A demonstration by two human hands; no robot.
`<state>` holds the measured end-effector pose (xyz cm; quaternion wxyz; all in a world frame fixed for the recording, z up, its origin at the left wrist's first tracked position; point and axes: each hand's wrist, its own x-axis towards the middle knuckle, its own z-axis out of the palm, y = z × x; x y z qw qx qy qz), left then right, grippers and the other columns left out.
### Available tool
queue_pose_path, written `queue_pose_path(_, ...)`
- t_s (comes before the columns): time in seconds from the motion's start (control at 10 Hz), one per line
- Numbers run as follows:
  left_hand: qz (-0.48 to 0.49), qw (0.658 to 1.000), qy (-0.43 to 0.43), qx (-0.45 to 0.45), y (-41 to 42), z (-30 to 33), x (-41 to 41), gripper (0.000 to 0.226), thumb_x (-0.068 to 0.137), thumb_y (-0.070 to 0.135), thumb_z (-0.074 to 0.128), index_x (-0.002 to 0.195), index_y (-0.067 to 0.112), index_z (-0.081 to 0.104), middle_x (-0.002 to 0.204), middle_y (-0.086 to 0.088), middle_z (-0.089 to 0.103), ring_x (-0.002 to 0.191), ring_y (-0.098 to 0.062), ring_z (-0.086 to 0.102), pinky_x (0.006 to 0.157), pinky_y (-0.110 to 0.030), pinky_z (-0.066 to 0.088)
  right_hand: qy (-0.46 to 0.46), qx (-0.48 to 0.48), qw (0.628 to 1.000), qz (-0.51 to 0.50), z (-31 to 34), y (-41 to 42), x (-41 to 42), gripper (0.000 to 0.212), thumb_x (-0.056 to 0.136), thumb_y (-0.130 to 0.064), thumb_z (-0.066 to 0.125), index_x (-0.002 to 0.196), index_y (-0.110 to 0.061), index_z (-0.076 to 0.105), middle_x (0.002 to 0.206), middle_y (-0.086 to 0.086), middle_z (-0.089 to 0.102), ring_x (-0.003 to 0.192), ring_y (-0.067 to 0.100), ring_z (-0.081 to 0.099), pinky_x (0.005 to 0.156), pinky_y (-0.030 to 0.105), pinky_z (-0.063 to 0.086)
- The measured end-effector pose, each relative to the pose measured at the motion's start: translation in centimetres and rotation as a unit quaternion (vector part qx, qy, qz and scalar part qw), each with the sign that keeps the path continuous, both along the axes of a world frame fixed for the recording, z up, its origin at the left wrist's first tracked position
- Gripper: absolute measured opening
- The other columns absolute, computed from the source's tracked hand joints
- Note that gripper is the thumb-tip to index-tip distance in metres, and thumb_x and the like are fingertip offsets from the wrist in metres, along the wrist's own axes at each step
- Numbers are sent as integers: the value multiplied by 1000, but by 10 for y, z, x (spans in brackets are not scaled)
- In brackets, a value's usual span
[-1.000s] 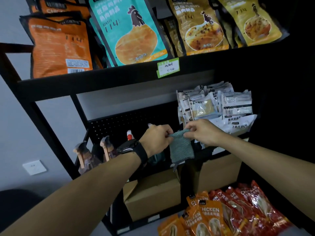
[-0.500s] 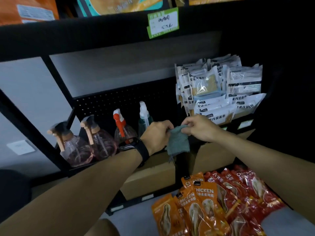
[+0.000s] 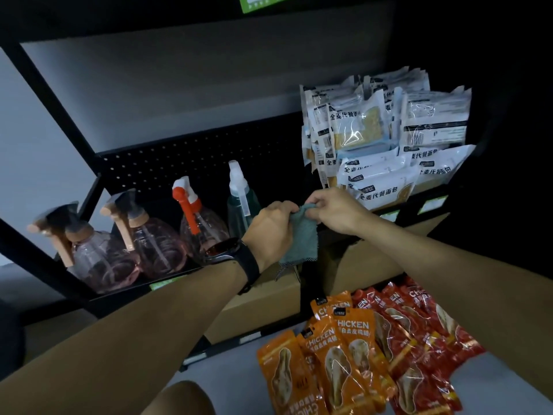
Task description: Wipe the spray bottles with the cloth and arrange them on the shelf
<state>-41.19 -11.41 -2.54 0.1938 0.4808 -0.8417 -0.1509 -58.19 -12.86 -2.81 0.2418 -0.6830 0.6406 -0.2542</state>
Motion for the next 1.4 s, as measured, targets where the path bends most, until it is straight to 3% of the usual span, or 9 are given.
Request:
queue_pose_path(0.2,-5,999,-21,41,-1,-7,-1,58,91,-2,51,146,6,37,145,-14,41,128,-29,47,107,-34,37,10,-2,1000,-16,-6,-12,3,8,90,-25,66,98,-22,68,81,-3,68,84,17,64,82,36,52)
queue_pose_path(0.3,-13,998,-28,53,-1,-11,0,59,90,-3,51,146,9,39,147,-11,38,131,-28,44,109,-34,36,26,12,1000,-11,-10,-12,7,32,92,-23,64,123,-19,59,92,-1,64,93,20,61,85,33,48)
queue_pose_path(0.4,-12,998,-37,54,-3,-14,2,47,90,-1,53,137,7,51,141,-11,45,126,-28,49,106,-34,39,52,6,999,4,-14,-7,8,44,94,-20,62,136,-19,50,125,5,59,113,21,56,90,27,42)
queue_pose_path(0.6,-3,995,-76,60,-2,-19,7,32,95,12,54,125,9,60,122,-13,61,113,-29,58,95,-35,45,107,-19,992,64,-12,12,7,27,94,-12,54,119,-15,65,121,1,59,114,18,54,93,27,42)
queue_pose_path(0.7,-1,996,-72,55,0,-19,7,36,94,13,55,130,13,58,123,-12,61,115,-28,57,96,-33,44,150,0,982,116,-14,20,9,31,90,-16,58,121,-17,62,119,0,57,115,17,49,98,35,40)
queue_pose_path(0.9,9,994,-105,32,1,-21,4,35,95,14,53,130,15,55,122,-10,57,111,-28,57,95,-34,44,224,-11,966,129,-21,22,15,37,91,-13,57,127,-17,55,123,5,58,117,22,51,99,38,38)
queue_pose_path(1.0,11,992,-122,30,0,-22,2,34,95,15,52,129,14,53,120,-9,54,110,-28,57,93,-34,42,232,-5,964,129,-23,20,17,31,90,-10,54,121,-15,55,118,7,60,112,25,55,95,39,40)
queue_pose_path(1.4,7,995,-93,28,9,-10,6,38,93,19,57,130,13,53,120,-9,56,109,-28,57,92,-35,45,220,22,968,120,-1,25,19,38,88,-13,56,126,-17,56,123,6,56,112,27,55,93,41,45)
